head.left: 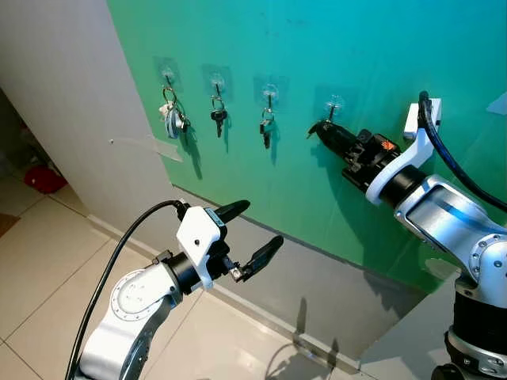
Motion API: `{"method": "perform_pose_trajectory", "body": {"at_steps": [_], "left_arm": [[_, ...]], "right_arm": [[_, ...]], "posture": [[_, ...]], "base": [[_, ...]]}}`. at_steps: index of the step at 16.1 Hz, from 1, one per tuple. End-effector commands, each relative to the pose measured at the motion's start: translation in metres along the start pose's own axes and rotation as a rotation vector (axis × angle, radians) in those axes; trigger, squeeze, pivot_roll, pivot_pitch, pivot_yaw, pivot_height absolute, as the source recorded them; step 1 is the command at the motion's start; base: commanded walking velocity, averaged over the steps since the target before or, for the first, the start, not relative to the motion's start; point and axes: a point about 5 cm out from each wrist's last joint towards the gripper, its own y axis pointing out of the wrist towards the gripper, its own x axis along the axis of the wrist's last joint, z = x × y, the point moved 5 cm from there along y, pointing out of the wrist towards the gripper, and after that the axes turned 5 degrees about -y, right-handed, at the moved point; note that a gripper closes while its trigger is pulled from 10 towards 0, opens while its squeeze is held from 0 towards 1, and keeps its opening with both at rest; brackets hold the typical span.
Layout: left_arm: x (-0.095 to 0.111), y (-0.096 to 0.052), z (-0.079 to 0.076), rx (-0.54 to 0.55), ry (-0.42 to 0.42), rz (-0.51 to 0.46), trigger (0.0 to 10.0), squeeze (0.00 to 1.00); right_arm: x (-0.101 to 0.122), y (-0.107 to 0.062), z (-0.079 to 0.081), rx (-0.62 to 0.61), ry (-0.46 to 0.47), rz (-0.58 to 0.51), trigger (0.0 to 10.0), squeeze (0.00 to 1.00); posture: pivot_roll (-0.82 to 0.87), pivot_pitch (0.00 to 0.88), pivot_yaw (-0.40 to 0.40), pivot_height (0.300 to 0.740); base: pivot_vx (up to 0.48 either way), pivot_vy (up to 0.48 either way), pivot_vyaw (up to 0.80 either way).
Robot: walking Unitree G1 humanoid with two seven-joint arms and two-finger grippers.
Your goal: Hang keys on a hook
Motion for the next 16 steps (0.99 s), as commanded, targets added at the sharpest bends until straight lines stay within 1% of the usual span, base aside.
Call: {"method": "perform_pose_trajectory", "body": {"at_steps": [1,6,9,11,12,13,14,15,16], "left_arm": [[0.000,0.000,-0.002,-0.006,0.001,0.006,10.0,0.00],[0.000,0.000,-0.002,-0.008,0.000,0.007,10.0,0.00],[0.000,0.001,-0.001,-0.007,0.001,0.006,10.0,0.00],[0.001,0.002,-0.001,-0.005,0.005,0.002,10.0,0.00],[0.001,0.002,-0.001,-0.006,0.006,0.001,10.0,0.00],[0.003,0.002,-0.001,-0.007,0.010,-0.005,10.0,0.00],[0.004,0.002,-0.001,-0.007,0.011,-0.007,10.0,0.00],[0.005,0.002,0.000,-0.005,0.015,-0.012,10.0,0.00],[0.005,0.002,0.000,-0.005,0.016,-0.014,10.0,0.00]], "right_arm": [[-0.003,0.003,-0.009,-0.043,0.021,0.017,10.0,0.00],[-0.008,0.005,-0.020,-0.090,0.043,0.035,10.0,0.00],[-0.009,0.006,-0.021,-0.093,0.036,0.040,10.0,0.00],[-0.012,0.006,-0.015,-0.061,-0.091,0.054,10.0,0.00],[-0.013,0.006,-0.014,-0.055,-0.129,0.059,10.0,0.00],[-0.015,0.006,-0.009,-0.036,-0.165,0.063,10.0,0.25],[-0.016,0.006,-0.008,-0.030,-0.169,0.064,10.0,0.25],[-0.016,0.007,-0.006,-0.021,-0.171,0.062,10.0,1.00],[-0.016,0.008,-0.005,-0.016,-0.174,0.063,10.0,1.00]], "posture": [[-0.07,0.000,0.055,0.740],[-0.07,0.000,0.055,0.740],[-0.07,0.000,0.054,0.740],[-0.07,0.000,0.052,0.740],[-0.07,0.000,0.052,0.740],[-0.07,0.000,0.051,0.740],[-0.07,0.000,0.051,0.740],[-0.07,0.000,0.051,0.740],[-0.07,0.000,0.051,0.740]], "base": [[0.000,0.000,0.00],[0.000,0.000,0.00],[0.000,0.000,0.00],[0.000,0.000,0.00],[0.000,0.000,0.00],[0.000,0.000,0.00],[0.000,0.000,0.00],[0.000,0.000,0.00],[0.000,0.000,0.00]]}}
